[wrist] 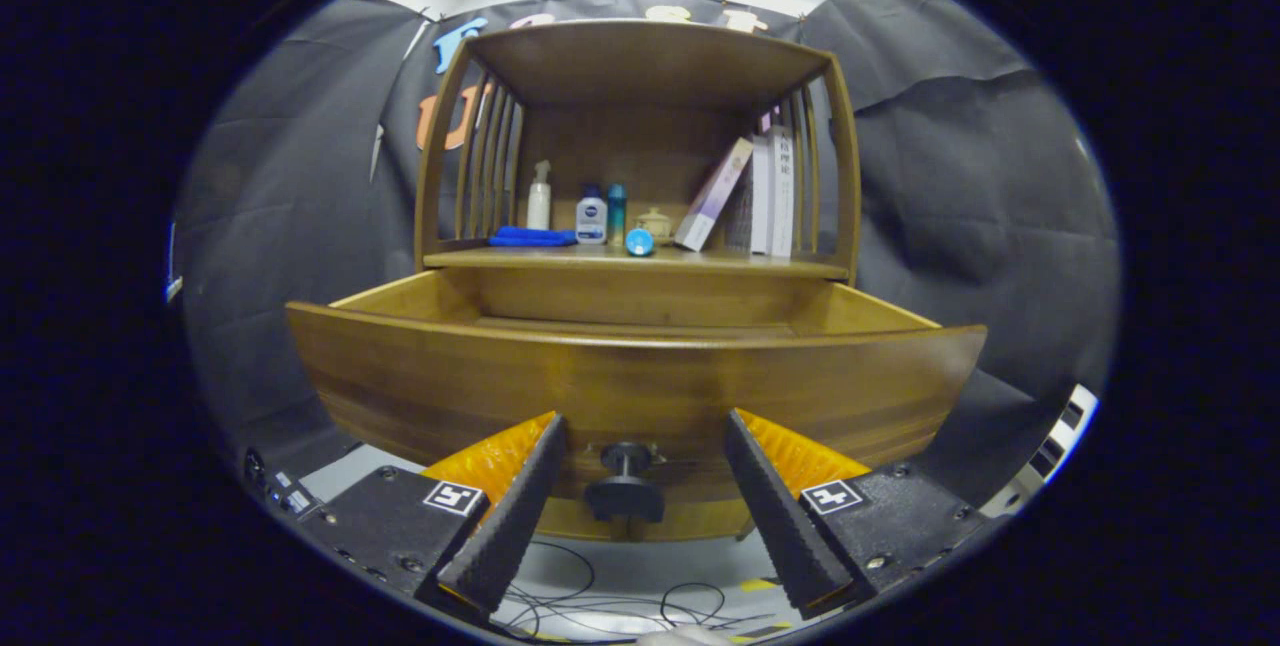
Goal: Pull open the drawer, take out the items inside it, and place them on the countertop above the cabinet.
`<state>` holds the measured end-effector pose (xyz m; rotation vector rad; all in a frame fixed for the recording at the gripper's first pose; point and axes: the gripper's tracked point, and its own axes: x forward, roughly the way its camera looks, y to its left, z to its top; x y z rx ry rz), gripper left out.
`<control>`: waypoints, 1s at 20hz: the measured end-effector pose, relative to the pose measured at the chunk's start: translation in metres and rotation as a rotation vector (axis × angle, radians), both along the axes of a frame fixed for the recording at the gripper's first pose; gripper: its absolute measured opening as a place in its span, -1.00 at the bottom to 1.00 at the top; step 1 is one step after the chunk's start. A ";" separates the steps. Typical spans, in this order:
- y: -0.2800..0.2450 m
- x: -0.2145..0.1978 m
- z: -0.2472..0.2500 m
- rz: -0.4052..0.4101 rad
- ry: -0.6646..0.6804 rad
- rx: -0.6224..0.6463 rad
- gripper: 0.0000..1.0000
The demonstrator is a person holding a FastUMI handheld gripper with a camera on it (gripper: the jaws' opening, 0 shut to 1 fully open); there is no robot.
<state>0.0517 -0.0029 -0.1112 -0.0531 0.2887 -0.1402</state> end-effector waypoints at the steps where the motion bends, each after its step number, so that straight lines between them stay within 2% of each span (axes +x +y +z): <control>1: 0.000 0.001 -0.004 -0.005 0.008 0.006 1.00; 11: 0.008 0.009 -0.008 0.005 -0.009 -0.024 0.99; 16: 0.000 0.027 -0.008 -0.001 -0.012 0.010 0.97; 20: -0.004 0.045 -0.006 0.014 -0.005 -0.010 0.98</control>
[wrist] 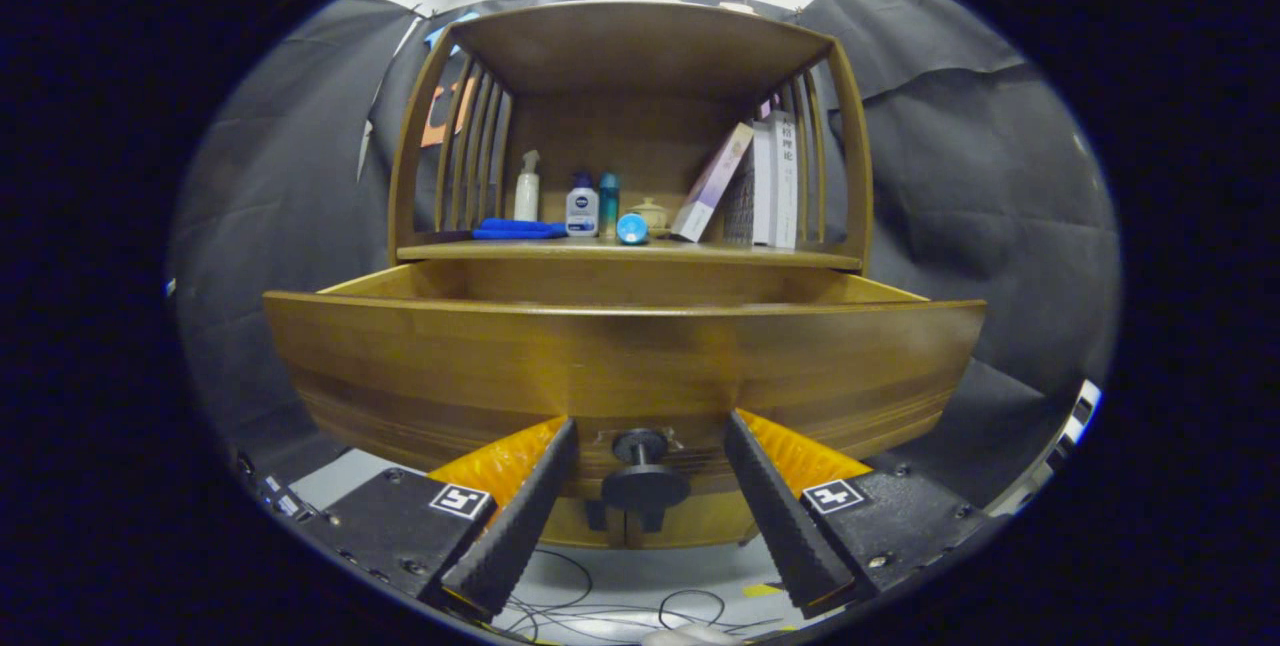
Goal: Pull open the drawer, take out the items inside it, and place them on the countertop above the cabinet.
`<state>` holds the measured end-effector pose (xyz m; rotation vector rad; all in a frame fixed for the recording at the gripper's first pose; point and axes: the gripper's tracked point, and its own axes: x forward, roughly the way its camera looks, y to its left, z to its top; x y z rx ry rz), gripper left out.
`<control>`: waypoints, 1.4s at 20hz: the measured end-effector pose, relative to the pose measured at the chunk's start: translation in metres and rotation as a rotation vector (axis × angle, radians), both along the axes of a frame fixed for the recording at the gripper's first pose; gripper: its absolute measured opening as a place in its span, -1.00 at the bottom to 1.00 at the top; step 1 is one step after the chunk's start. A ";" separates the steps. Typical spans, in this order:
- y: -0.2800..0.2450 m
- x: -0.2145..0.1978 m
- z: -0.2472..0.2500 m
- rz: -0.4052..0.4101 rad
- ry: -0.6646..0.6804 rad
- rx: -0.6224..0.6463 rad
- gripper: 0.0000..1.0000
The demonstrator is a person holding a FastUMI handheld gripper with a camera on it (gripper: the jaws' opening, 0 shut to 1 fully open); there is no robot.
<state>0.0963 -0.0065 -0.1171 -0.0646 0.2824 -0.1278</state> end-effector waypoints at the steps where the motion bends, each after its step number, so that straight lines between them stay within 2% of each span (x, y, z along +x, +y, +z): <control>1: 0.001 0.006 0.000 0.004 0.003 -0.001 0.98; 4: 0.005 0.022 0.002 0.004 0.000 0.018 0.98; 9: 0.003 0.057 0.004 -0.010 -0.005 -0.051 0.97; 28: -0.003 0.161 -0.004 -0.008 0.011 -0.063 0.98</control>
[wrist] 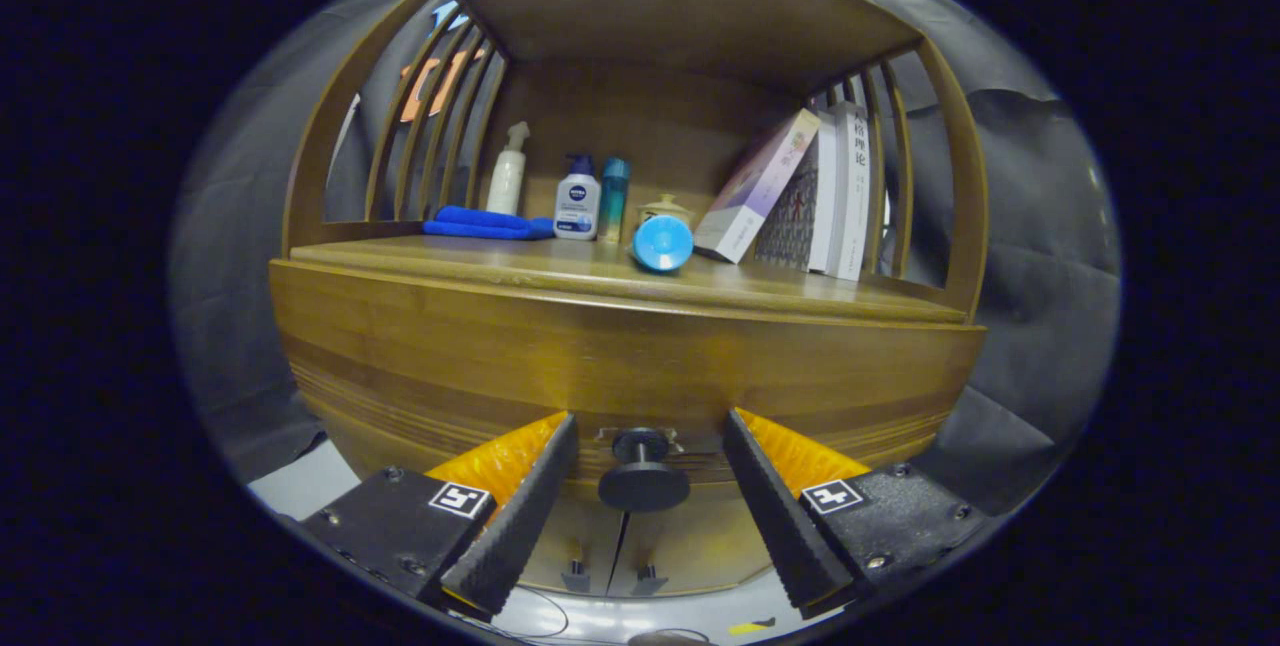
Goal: Pull open the drawer, take out the items inside it, and place them on the countertop above the cabinet.
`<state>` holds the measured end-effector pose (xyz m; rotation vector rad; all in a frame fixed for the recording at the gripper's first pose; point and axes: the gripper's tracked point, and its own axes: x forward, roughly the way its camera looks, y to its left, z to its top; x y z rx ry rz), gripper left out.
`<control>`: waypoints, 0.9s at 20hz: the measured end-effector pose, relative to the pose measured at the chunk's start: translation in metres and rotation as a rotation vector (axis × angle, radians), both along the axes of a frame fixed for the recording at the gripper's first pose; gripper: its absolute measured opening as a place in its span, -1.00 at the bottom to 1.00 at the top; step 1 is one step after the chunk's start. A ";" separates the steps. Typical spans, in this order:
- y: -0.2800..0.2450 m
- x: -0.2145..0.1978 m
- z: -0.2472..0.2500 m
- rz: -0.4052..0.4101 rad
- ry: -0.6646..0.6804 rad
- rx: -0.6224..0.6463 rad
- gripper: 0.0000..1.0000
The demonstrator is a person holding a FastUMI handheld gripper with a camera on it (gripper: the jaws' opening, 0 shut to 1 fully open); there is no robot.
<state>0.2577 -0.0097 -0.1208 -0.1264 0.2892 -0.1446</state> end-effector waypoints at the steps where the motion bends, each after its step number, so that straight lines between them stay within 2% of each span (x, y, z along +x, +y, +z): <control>1: 0.000 0.000 0.000 -0.007 -0.006 0.021 0.97; 3: 0.001 0.000 -0.001 -0.001 -0.010 0.058 0.95; 8: -0.002 0.003 -0.004 0.033 -0.031 0.048 0.95; 11: 0.007 -0.010 0.004 0.067 -0.002 0.071 0.97; 14: 0.011 -0.050 0.019 0.114 -0.025 0.002 0.97; 16: 0.021 -0.084 0.020 0.160 -0.020 0.012 0.98; 18: 0.015 -0.118 0.024 0.166 -0.012 0.026 1.00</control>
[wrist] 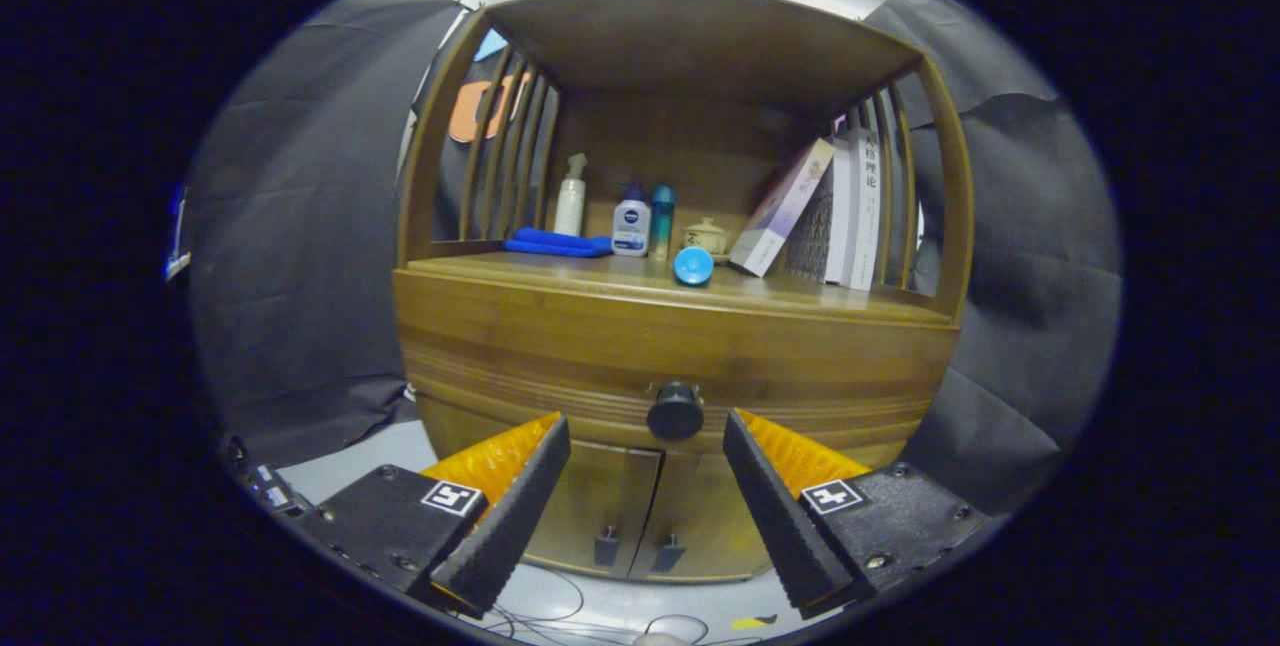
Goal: Pull open the drawer, take out the items inside it, and place them on the countertop above the cabinet.
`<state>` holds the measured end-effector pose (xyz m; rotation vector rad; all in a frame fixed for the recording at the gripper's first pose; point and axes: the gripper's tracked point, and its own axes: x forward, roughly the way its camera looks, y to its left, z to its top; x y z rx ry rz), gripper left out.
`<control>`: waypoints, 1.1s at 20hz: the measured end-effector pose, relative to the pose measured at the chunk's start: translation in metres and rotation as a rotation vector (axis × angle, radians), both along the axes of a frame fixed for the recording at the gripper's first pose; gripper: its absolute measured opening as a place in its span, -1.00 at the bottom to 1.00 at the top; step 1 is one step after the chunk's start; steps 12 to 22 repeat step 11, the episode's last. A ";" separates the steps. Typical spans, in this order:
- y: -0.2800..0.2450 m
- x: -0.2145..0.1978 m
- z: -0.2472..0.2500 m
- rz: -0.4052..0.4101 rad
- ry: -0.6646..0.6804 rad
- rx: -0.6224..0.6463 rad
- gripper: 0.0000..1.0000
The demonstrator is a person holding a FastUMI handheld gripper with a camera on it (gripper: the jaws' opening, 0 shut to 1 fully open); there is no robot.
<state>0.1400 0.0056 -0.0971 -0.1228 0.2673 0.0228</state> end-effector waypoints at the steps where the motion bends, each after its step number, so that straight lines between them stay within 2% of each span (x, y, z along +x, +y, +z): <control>1: -0.004 -0.016 0.006 -0.011 -0.009 0.008 1.00; 8: -0.034 -0.098 0.095 -0.113 -0.163 0.011 1.00; 11: -0.030 -0.123 0.131 -0.095 -0.242 0.021 1.00; 22: -0.030 -0.123 0.131 -0.095 -0.242 0.021 1.00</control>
